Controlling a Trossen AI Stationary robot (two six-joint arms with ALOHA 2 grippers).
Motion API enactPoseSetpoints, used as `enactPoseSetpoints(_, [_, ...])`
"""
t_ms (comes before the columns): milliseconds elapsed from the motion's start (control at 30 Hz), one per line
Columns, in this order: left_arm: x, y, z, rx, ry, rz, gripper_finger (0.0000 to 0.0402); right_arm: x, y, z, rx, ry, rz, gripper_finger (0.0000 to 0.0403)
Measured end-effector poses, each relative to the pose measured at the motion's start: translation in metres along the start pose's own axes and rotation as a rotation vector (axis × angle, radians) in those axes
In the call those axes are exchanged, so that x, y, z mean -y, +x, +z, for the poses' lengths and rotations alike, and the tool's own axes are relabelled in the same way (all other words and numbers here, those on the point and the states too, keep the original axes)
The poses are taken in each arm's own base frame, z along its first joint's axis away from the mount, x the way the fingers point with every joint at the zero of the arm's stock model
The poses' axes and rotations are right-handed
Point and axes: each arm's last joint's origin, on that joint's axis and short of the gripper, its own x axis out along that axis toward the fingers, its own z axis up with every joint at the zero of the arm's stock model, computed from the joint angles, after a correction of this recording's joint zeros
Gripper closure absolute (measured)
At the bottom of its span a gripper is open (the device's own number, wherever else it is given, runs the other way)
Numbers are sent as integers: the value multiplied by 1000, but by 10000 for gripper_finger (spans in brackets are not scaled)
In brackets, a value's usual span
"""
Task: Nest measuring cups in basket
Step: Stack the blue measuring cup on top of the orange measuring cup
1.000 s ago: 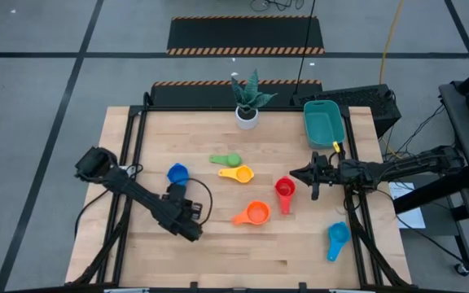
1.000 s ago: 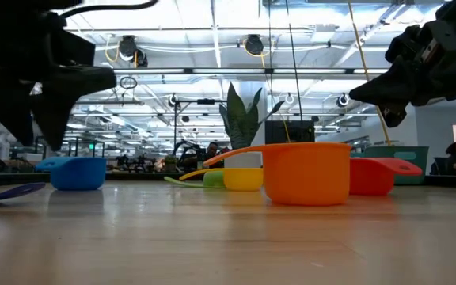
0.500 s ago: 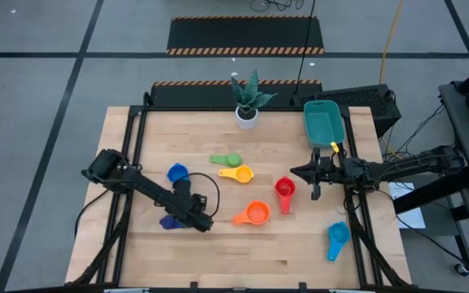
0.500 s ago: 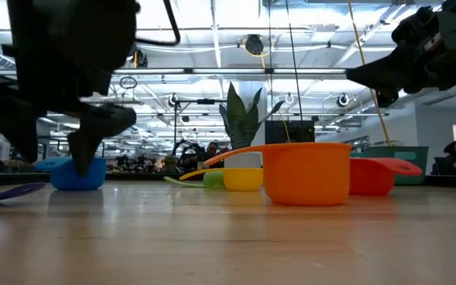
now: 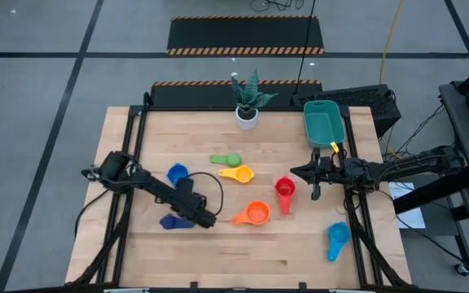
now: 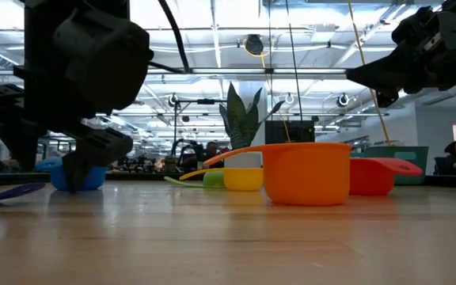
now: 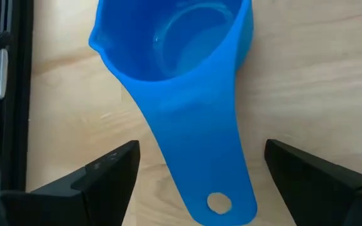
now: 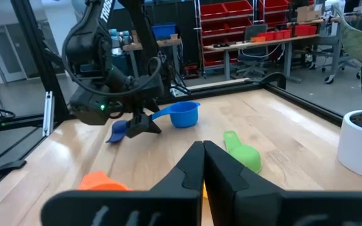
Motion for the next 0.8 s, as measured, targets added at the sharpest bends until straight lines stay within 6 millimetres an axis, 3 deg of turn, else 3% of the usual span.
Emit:
enactPoseSetpoints(167, [-3, 1, 2, 11, 2, 39, 66, 0, 0, 0, -1, 0, 3, 403])
enactPoseSetpoints(500, [-3, 2, 5, 11, 47, 53, 166, 0, 0, -4, -37, 2, -2, 403])
enactPoseSetpoints(800, [-5, 2, 3, 10, 154, 61, 216, 0, 0, -4, -38, 8, -2, 403])
